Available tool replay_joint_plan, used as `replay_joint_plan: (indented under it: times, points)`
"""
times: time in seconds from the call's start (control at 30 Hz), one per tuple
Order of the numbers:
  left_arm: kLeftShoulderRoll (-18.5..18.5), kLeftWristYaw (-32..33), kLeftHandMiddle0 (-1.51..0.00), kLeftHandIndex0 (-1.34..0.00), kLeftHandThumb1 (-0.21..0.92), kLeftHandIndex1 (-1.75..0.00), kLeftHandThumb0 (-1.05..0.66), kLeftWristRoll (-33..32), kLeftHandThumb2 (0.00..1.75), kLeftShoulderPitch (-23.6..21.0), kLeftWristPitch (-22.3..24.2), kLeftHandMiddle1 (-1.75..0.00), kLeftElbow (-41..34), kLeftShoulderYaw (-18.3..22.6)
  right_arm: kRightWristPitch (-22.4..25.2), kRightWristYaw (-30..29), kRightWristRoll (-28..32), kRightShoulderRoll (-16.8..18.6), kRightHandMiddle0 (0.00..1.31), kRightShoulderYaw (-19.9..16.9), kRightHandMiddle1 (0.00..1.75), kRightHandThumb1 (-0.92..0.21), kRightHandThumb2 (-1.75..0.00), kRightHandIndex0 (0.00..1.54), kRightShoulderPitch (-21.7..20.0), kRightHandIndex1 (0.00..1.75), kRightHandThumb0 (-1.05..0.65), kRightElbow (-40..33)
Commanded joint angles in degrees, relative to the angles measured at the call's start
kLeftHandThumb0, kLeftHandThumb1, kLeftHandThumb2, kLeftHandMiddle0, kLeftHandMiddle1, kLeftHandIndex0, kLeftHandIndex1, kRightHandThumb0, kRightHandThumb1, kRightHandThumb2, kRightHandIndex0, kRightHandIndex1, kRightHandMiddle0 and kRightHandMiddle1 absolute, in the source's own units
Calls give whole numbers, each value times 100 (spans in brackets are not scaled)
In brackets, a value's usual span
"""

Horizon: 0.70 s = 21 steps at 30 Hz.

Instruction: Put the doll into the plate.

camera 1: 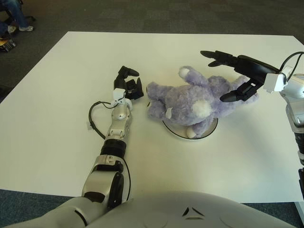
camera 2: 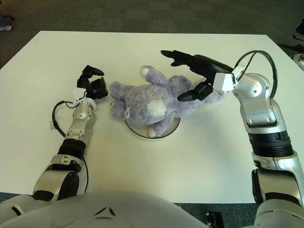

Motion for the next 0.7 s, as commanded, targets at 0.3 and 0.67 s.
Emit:
replay_joint_plan:
  times: [0.3,0.67]
  points:
    - [4,25,-116,-55,39,-175,-46,49,122,265,-161,-175,241,-34,-36,-36,100,-4,0,-149,4,-44,-85,0,152,1,-60,-371]
    - [5,56,-117,-55,39,-175,-46,43,122,243,-123,-175,261,-15,250,186,92,-147,0,-121,14,-42,-84,0,117,0,-62,-564]
